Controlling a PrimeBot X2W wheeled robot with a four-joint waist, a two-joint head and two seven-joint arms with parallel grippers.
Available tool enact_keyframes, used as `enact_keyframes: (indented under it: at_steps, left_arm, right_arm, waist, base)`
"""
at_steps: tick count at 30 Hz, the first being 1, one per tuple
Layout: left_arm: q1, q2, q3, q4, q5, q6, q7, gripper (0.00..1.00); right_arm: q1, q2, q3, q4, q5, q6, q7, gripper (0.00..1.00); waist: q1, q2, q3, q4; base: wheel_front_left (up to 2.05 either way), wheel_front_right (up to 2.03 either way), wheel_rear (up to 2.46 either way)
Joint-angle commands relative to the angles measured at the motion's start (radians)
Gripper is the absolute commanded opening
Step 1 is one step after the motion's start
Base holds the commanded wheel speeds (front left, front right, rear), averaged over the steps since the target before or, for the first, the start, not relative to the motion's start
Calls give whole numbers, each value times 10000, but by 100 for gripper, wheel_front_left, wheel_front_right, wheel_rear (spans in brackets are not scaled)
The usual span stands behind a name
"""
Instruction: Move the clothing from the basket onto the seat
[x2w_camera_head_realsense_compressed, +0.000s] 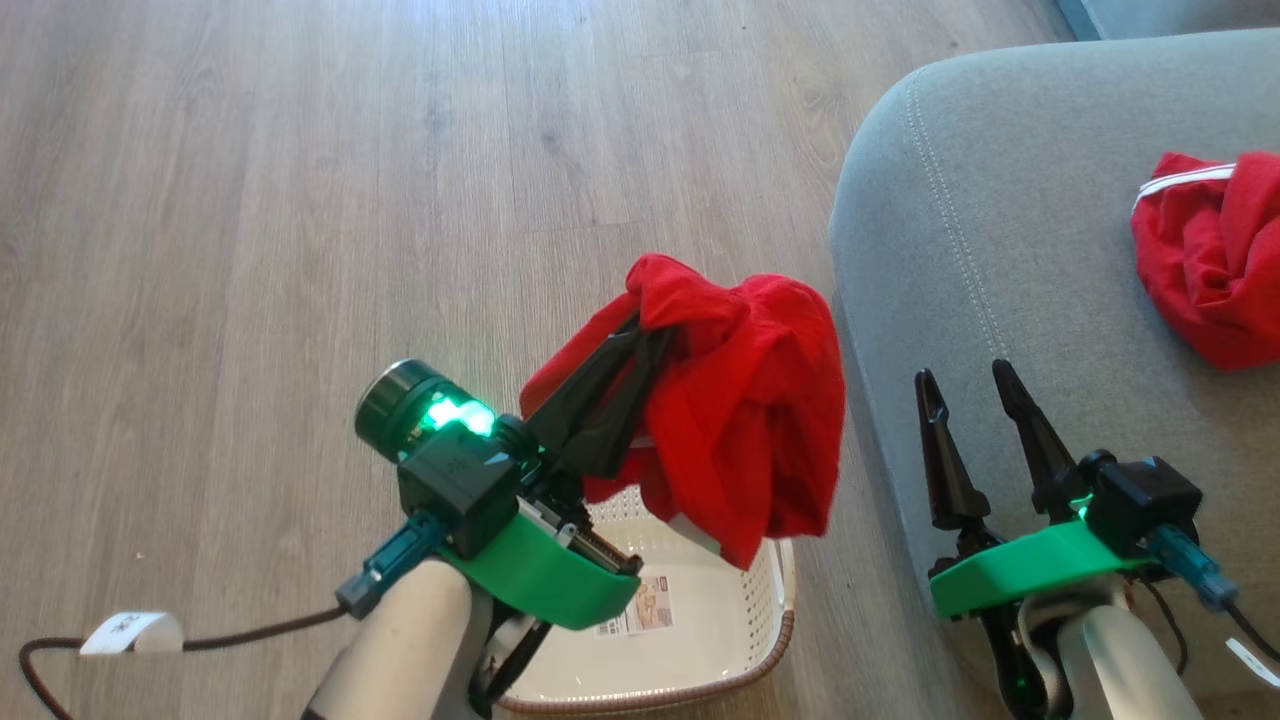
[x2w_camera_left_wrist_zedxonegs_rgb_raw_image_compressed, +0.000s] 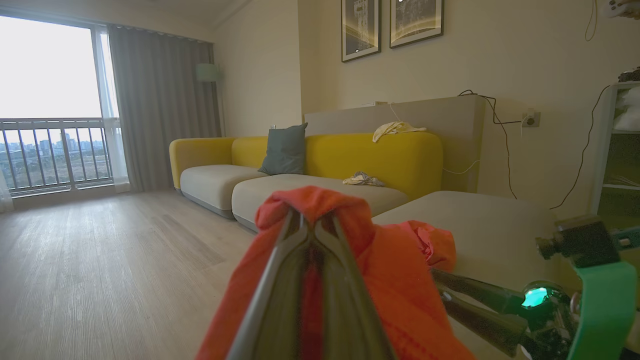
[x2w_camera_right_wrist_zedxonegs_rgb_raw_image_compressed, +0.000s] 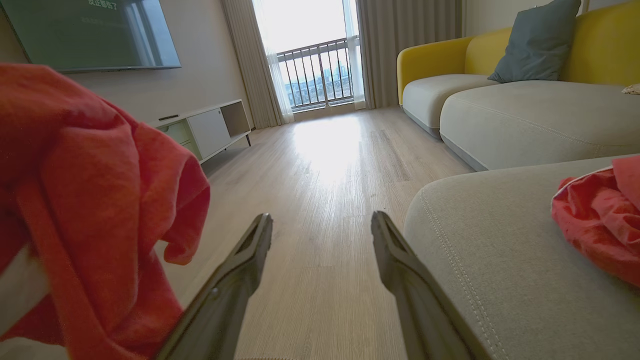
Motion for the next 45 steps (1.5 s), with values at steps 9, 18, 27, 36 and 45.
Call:
enact_keyframes:
  at_steps: [9,18,27,36,45]
  left_arm:
    - [-317,72,389,-257,-137,-12,-49,0]
    - [-352,72,684,-93,-80,-12,-49,0]
    - [-431,72,758,31,25,-13,-49,0]
    - [-455,90,444,128,162,-13,-49,0]
    - [-445,351,-169,36,197,-13,-49,0]
  right_arm:
    - [-248,50,163,-383,17,-2,-65,100]
    - [-269,-157,587,-835,-137,-2,-65,100]
    - [-257,-653,1936,-1775,-323,-2,-65,100]
    - [-805,-1932,3538,-1919,-1283,-2,-65,100]
    - [-1388,-2364,3888,-1008,-2445,-2,-65,100]
  waist:
    - [0,0,-38,-8]
    - [0,0,-22,-88]
    - [0,0,100,-144]
    - [0,0,58,-146]
    - [0,0,85,-3]
  base:
    - [0,0,0]
    - [0,0,0]
    - [0,0,0]
    - [0,0,0]
    - [0,0,0]
